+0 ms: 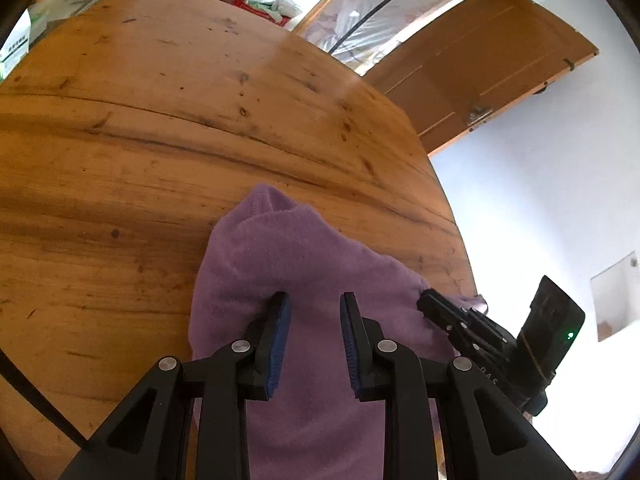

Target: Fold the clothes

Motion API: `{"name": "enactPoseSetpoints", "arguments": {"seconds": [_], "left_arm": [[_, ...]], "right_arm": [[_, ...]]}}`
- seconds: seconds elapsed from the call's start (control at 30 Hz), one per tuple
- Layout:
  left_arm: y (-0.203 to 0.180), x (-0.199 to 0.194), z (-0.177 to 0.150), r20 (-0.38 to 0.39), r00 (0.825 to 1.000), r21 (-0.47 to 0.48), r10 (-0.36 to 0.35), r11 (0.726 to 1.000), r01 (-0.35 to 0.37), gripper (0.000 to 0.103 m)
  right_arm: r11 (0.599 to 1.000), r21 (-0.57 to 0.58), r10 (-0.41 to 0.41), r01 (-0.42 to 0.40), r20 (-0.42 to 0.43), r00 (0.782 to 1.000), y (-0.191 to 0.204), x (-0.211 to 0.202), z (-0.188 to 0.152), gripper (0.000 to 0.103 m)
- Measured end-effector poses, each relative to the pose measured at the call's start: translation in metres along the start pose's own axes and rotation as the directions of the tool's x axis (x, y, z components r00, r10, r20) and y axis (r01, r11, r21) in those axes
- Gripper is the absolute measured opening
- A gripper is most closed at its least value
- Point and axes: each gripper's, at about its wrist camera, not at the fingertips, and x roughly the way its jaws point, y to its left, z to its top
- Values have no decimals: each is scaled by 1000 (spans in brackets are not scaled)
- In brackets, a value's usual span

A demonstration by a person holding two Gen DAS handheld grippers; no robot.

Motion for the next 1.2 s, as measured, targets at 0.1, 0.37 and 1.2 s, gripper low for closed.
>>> {"name": "enactPoseSetpoints", "arguments": {"seconds": [0.1,0.37,1.2], "left_arm": [[1,5,1,-19,1000,16,15,1000,-14,25],[9,-7,-3,11,999,-24,-34,999,34,26],[24,-36,-27,51,998,-85,-22,996,26,26]], "right_arm": [[1000,15,7,-7,-1,1000,-3,4,1,10],[1000,-23,8,-7,48,999,11,-24,-3,10],[999,-44,25,-22,79,997,36,-51,-69,10]]}}
